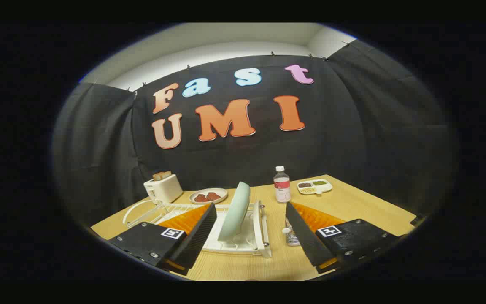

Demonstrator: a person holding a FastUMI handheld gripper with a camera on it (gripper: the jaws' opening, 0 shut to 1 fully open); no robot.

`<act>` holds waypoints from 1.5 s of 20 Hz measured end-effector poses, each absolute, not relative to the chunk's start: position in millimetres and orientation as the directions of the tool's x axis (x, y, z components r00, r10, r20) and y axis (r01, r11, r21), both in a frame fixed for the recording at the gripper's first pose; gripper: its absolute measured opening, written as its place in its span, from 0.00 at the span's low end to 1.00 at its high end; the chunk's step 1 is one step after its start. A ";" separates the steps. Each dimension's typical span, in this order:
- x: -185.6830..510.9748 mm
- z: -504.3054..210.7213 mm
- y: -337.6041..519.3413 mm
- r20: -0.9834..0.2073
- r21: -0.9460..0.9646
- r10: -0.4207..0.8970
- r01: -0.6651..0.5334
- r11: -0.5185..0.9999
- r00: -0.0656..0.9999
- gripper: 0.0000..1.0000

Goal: Take the plate from the dish rack, then take the spoon from the basket and place it into the plate.

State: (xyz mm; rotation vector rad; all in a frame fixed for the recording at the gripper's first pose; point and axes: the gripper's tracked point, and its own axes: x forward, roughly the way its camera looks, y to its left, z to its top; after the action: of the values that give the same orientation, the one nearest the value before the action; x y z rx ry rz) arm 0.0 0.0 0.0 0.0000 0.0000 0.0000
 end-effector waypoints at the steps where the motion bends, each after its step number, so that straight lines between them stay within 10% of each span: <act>1: -2.2 1.0 -2.4 0.001 -0.007 -0.005 0.005 1.000 1.000 0.99; 30: -16.1 -10.2 -17.1 -0.018 -0.018 -0.025 0.025 1.000 1.000 0.99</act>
State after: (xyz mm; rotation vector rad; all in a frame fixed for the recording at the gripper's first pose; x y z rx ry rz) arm -16.1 -17.1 -10.2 -0.0183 0.0179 -0.0250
